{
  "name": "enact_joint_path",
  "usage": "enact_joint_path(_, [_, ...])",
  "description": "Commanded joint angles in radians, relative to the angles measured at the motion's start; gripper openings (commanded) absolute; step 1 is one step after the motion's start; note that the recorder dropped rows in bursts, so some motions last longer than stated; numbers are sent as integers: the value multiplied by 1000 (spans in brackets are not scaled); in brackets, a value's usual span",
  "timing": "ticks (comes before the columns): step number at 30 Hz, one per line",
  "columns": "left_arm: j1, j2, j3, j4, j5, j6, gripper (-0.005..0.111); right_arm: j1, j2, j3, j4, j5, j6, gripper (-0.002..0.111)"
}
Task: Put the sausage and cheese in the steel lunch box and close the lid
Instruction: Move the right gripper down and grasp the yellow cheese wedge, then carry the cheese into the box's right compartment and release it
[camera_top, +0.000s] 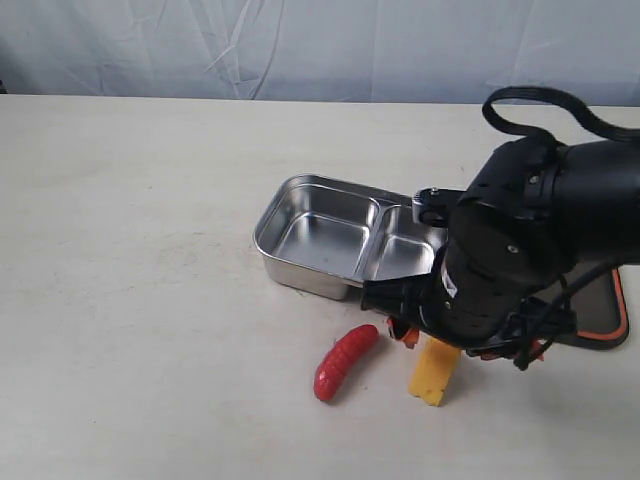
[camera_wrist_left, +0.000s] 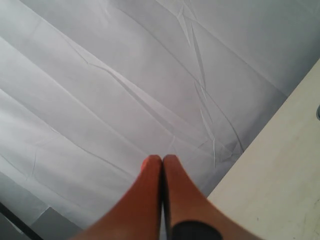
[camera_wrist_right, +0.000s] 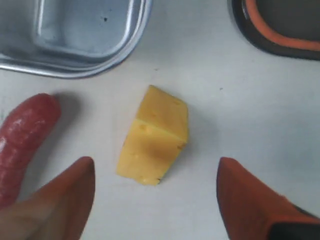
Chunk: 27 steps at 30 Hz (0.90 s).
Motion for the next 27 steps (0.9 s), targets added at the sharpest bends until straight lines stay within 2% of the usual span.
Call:
enact_joint_path(1, [0, -5, 3, -1, 2, -2, 0, -1, 58, -4, -5, -35, 84, 66])
enact_joint_path(5, [0, -5, 3, -1, -5, -2, 0, -1, 114, -4, -3, -43, 96, 64])
enact_joint_path(7, [0, -5, 3, -1, -5, -2, 0, -1, 123, -4, -3, -43, 96, 55])
enact_joint_path(8, [0, -5, 3, -1, -5, -2, 0, -1, 125, -4, -3, -41, 96, 47])
enact_joint_path(9, [0, -5, 3, -1, -5, -2, 0, -1, 125, -4, -20, -34, 96, 33])
enact_joint_path(10, [0, -5, 3, -1, -5, -2, 0, -1, 125, -4, -27, -34, 96, 24])
enact_joint_path(11, [0, -5, 3, -1, -5, -2, 0, -1, 125, -4, -29, -16, 94, 7])
enact_joint_path(12, [0, -5, 3, -1, -5, -2, 0, -1, 125, -4, -29, -3, 90, -1])
enact_joint_path(18, [0, -5, 3, -1, -5, -2, 0, -1, 100, -4, -23, 53, 45, -1])
enact_joint_path(21, [0, -5, 3, -1, -5, -2, 0, -1, 2, -4, -29, 122, 40, -1])
enact_joint_path(27, [0, -5, 3, -1, -5, -2, 0, -1, -201, -4, -123, 118, 40, -1])
